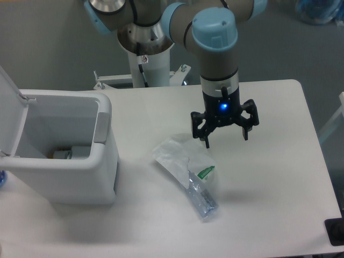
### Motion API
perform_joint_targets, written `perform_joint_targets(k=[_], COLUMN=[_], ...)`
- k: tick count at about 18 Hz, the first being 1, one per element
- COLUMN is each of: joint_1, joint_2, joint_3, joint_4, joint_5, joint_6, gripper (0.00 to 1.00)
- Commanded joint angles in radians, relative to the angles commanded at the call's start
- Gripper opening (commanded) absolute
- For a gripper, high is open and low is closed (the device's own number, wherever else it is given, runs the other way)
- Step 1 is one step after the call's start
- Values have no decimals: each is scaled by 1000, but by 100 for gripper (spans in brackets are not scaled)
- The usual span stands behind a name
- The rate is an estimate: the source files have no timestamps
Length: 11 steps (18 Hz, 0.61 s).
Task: Place the trash in the trash can
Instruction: 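Move the open gripper down toward the white plastic bag, then close the gripper on the white plastic bag near its green tag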
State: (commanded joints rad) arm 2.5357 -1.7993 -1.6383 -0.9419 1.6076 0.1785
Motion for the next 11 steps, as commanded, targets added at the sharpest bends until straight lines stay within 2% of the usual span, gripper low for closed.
perform_joint_targets(k=[2,6,11], joint_1=[-17,-55,-89], joint_2=[-25,-89,-150], joint_3=[0,5,8], joint_4=[3,5,3], joint_5=[8,46,89], joint_6=[-105,-184,-194], gripper=[100,100,100])
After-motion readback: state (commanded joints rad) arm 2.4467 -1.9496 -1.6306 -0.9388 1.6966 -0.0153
